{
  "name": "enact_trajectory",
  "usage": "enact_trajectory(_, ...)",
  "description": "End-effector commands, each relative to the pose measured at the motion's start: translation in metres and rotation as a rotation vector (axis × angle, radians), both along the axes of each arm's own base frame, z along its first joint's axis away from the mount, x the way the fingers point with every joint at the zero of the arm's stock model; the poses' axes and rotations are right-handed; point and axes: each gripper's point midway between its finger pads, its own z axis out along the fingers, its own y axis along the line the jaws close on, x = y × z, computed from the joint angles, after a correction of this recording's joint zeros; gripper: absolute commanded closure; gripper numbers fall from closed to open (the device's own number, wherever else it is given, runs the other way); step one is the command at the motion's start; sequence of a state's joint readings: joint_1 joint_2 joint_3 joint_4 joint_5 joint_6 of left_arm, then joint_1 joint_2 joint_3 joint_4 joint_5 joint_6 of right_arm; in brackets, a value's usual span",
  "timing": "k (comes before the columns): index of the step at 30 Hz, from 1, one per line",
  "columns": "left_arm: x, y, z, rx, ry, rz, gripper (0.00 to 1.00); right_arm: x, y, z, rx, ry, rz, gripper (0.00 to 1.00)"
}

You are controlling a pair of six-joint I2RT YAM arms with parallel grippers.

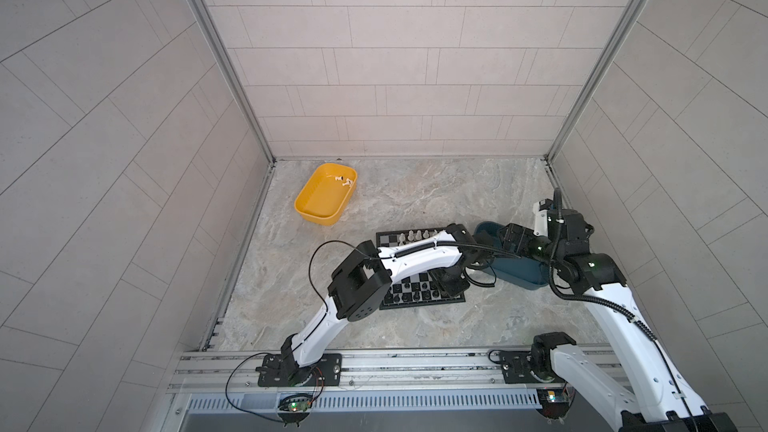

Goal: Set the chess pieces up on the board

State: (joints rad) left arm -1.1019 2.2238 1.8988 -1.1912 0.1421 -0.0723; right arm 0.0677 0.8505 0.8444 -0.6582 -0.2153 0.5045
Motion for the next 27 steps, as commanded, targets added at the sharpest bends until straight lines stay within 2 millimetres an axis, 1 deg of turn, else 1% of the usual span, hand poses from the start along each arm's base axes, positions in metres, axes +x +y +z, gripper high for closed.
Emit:
enact_trajectory(1, 0.0, 0.002, -0.004, 0.037, 0.002, 0.005, 0.99, -0.005, -0.001, -0.001, -0.019, 0.006, 0.001, 0.01)
enact_trajectory(5, 0.001, 0.002, -0.005, 0.042, -0.005, 0.004, 0.98, -0.005, -0.002, -0.001, -0.02, 0.004, 0.0, 0.01)
enact_trajectory(14, 0.001, 0.0, -0.008, 0.036, 0.0, 0.009, 0.83, -0.006, -0.001, -0.001, -0.017, 0.004, -0.001, 0.01)
enact_trajectory(19, -0.001, -0.004, -0.007, 0.018, 0.012, 0.014, 0.79, -0.006, -0.002, -0.001, -0.018, 0.004, -0.002, 0.01)
enact_trajectory(23, -0.002, -0.008, -0.007, 0.002, 0.018, 0.021, 0.78, -0.006, -0.001, -0.001, -0.018, 0.004, -0.001, 0.01)
enact_trajectory(25, -0.002, -0.009, -0.007, -0.001, 0.018, 0.022, 0.81, -0.006, -0.001, 0.0, -0.016, 0.003, -0.002, 0.01)
enact_trajectory(27, -0.002, -0.009, -0.008, 0.003, 0.02, 0.027, 0.83, -0.006, -0.001, 0.0, -0.018, 0.002, -0.002, 0.01)
